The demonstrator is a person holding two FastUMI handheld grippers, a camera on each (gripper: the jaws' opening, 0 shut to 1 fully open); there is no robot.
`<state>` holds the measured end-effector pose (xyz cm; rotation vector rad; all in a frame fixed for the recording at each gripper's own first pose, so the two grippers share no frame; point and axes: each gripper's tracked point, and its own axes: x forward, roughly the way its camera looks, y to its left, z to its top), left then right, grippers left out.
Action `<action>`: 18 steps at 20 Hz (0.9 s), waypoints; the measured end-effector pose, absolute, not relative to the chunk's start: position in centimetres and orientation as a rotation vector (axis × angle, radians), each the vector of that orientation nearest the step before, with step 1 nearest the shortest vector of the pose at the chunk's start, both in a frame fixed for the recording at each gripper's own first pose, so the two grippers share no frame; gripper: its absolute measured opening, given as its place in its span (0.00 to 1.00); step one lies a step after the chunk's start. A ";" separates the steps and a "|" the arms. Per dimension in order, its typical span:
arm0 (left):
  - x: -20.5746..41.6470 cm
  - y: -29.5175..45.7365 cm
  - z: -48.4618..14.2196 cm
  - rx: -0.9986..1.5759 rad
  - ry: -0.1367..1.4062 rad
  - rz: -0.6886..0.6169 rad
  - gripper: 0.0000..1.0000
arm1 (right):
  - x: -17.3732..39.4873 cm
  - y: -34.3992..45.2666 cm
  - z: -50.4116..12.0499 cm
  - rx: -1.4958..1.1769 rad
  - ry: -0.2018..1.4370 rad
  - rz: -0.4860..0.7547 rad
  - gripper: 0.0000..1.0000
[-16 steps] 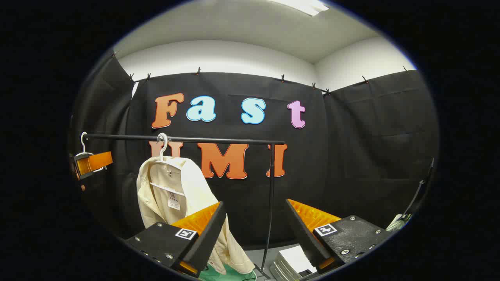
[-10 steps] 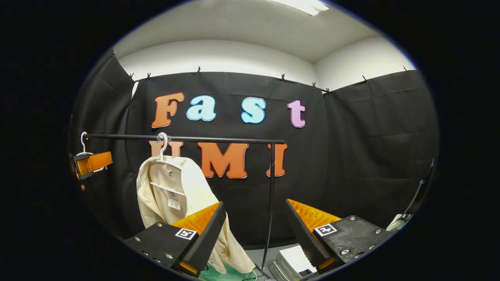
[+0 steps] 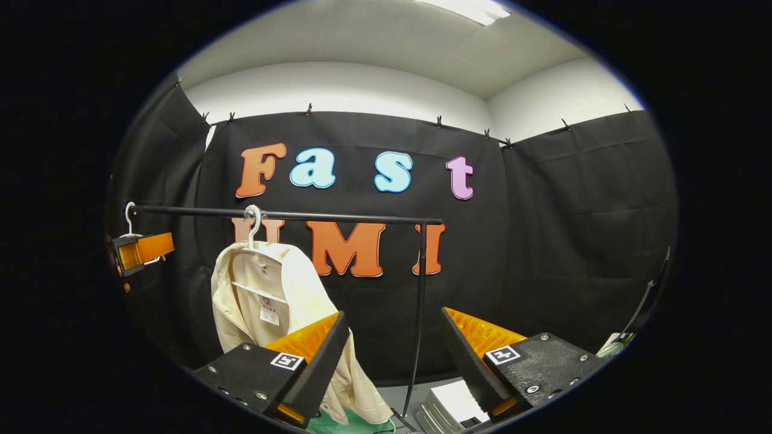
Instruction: Grasp the clothes on the hanger with both hands and then place them into the laundry hamper below.
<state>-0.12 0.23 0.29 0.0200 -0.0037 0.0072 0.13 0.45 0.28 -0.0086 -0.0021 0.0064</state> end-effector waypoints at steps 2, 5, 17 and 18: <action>-0.1 0.2 0.3 0.019 -0.004 0.006 1.00 | 0.2 0.5 0.3 -0.009 -0.002 0.011 0.94; 0.0 0.3 -0.2 0.017 0.004 0.006 1.00 | 0.2 0.8 -0.1 -0.010 0.004 0.012 0.94; 1.1 0.6 -2.7 0.020 0.050 0.025 1.00 | 1.6 4.9 -3.1 -0.023 0.056 0.087 0.94; 1.3 0.7 -3.1 0.020 0.058 0.027 1.00 | 1.8 5.5 -3.5 -0.022 0.062 0.102 0.94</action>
